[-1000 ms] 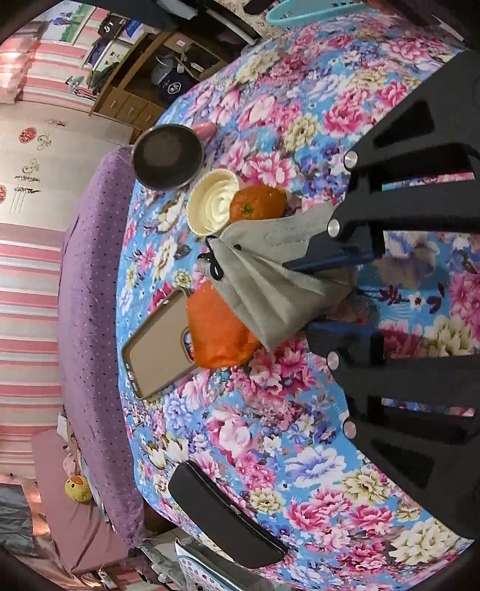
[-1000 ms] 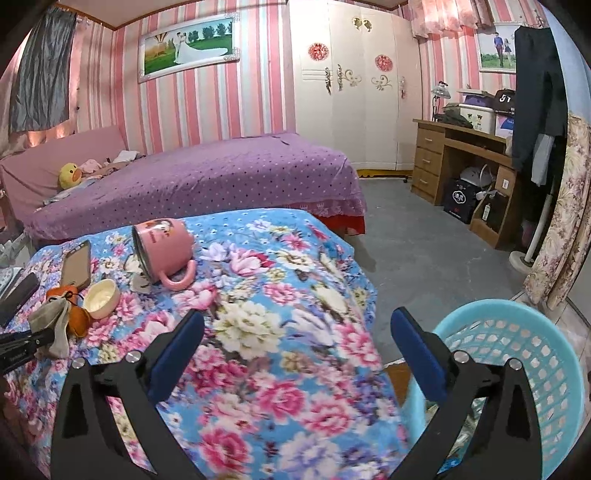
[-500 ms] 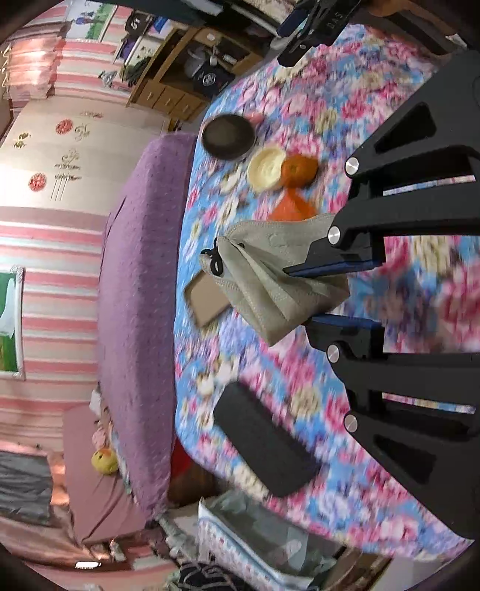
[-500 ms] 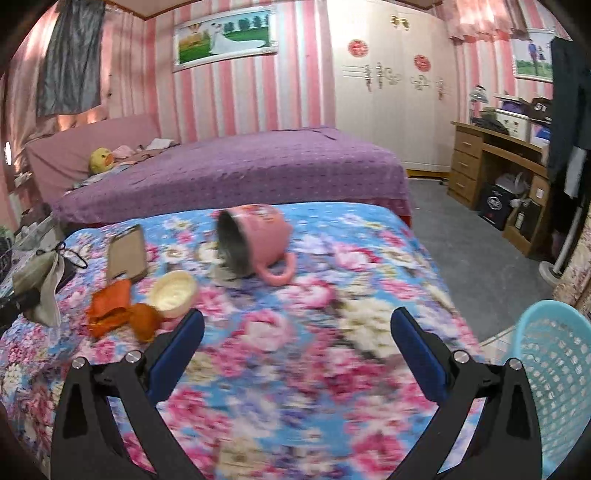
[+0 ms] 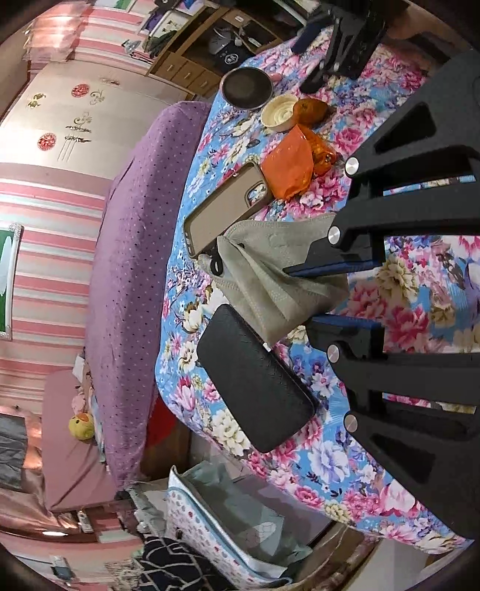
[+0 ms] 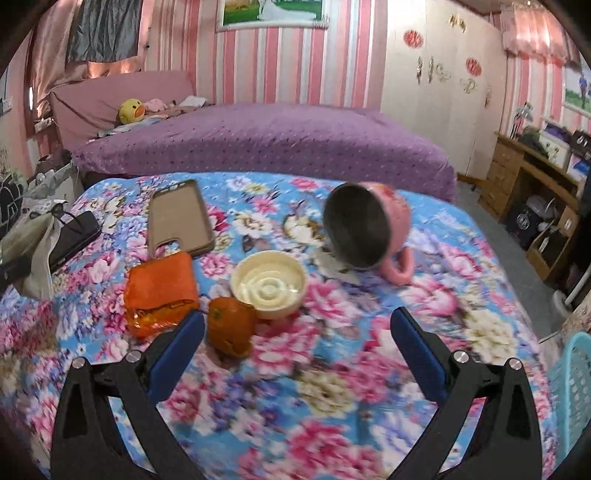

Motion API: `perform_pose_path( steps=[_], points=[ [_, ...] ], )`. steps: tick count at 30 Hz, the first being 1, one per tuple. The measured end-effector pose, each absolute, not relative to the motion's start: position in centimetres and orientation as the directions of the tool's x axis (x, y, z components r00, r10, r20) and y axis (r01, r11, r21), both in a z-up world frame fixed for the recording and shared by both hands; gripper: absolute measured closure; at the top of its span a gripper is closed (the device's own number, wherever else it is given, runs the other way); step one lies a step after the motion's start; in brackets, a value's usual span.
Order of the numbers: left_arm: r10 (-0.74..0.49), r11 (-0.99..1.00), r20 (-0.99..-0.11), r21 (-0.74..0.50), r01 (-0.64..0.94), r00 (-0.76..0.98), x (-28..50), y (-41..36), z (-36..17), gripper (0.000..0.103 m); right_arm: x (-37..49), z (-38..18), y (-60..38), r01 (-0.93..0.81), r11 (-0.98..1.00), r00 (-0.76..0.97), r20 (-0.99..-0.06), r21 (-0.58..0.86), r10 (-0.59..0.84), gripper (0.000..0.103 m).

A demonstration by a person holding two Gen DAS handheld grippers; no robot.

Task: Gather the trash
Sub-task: 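Grasp the mandarin orange with the right gripper while the left gripper holds the pouch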

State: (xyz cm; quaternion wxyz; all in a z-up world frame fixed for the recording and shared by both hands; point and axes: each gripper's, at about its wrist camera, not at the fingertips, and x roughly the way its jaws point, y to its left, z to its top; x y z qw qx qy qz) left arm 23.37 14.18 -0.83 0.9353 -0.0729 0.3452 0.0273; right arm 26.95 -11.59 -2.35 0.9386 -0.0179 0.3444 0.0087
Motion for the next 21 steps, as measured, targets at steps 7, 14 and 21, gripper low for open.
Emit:
perform_pose_path(
  steps=[7, 14, 21],
  points=[
    [-0.016, 0.988, -0.641, -0.129, -0.088, 0.767, 23.1, 13.9, -0.5, 0.086, 28.5, -4.3, -9.8, -0.112, 0.994, 0.697, -0.712, 0.009, 0.085, 0.039],
    [-0.024, 0.986, -0.638, -0.141, -0.086, 0.770, 23.0, 13.4, -0.4, 0.086, 27.5, -3.8, -9.1, -0.187, 0.982, 0.712, -0.686, 0.022, 0.151, 0.073],
    [-0.071, 0.983, -0.624, -0.177, -0.052, 0.778, 22.2, 11.8, 0.3, 0.086, 24.6, -1.8, -12.9, -0.152, 0.987, 0.757, -0.636, 0.053, 0.151, 0.074]
  ],
)
